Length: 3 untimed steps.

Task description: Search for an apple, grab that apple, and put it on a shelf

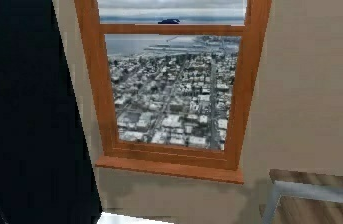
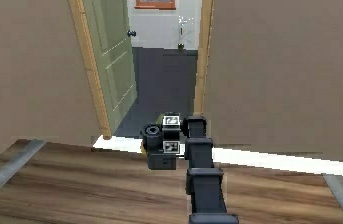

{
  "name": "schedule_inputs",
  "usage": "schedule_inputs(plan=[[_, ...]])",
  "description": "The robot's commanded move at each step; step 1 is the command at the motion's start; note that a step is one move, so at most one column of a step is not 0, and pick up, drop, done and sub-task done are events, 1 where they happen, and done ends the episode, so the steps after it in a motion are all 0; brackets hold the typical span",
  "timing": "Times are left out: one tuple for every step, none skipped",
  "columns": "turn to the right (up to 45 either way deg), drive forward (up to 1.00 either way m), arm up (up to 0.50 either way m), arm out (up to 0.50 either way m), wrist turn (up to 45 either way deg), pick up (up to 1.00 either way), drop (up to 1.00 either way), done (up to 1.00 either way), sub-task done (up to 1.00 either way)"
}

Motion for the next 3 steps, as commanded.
schedule_inputs(plan=[[0.0,0.00,-0.32,0.00,0.0,0.00,0.00,0.00,0.00],[0.0,0.00,0.00,0.00,0.0,0.00,1.00,0.00,0.00],[0.0,0.00,0.10,0.00,0.0,0.00,0.00,0.00,0.00]])
